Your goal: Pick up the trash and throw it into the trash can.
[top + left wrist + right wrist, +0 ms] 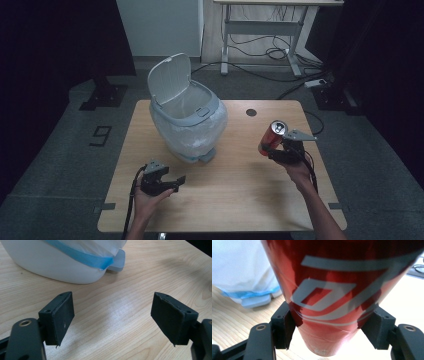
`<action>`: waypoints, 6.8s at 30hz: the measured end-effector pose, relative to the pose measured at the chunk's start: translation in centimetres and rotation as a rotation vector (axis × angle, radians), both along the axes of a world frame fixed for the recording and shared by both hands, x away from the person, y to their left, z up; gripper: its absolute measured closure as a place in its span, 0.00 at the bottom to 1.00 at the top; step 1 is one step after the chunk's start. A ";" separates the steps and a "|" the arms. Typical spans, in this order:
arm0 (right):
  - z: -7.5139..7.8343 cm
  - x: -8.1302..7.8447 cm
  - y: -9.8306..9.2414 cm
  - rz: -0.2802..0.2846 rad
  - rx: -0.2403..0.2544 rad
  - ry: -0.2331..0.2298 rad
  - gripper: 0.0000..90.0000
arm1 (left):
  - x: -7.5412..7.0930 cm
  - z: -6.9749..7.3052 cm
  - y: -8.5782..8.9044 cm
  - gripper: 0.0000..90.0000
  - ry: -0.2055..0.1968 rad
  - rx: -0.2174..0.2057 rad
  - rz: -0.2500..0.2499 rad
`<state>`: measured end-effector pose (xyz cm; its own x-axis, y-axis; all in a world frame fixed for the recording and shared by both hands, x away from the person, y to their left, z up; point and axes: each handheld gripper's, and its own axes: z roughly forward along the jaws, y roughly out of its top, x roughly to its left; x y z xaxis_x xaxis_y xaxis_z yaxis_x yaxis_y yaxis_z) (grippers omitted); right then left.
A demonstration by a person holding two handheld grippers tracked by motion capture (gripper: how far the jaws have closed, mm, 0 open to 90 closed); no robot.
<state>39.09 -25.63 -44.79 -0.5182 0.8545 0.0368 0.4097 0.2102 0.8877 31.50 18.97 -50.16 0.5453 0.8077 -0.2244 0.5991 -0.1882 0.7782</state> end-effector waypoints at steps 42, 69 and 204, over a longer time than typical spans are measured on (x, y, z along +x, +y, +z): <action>12.6 -1.2 5.0 0.126 0.093 -0.179 0.37 | 0.2 -0.2 0.0 0.21 0.030 -0.006 -0.001; 15.3 -0.5 8.7 0.176 0.090 -0.192 0.37 | 0.0 0.1 0.2 0.23 -0.004 0.023 0.034; 15.9 7.1 20.9 0.245 0.070 -0.087 0.16 | 0.1 0.6 2.2 0.25 -0.019 -0.071 0.048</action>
<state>46.19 -4.71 -28.86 -0.7128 0.7003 0.0375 0.2758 0.2307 0.9331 31.56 21.12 -49.59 0.5110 0.8155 -0.2718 0.5912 -0.1039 0.7998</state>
